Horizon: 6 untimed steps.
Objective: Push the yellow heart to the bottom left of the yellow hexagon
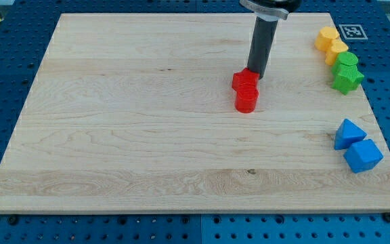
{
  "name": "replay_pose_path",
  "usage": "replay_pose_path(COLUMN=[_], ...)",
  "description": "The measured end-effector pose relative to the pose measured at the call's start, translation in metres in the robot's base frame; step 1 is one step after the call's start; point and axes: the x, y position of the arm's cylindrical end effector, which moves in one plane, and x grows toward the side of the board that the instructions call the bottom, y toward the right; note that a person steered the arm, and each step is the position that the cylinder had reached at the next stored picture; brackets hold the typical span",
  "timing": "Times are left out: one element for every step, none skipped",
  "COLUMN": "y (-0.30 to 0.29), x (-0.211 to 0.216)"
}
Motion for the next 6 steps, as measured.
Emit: replay_pose_path(y=[0.001, 0.026, 0.04, 0.04, 0.04, 0.04], x=[-0.003, -0.002, 0.013, 0.014, 0.016, 0.017])
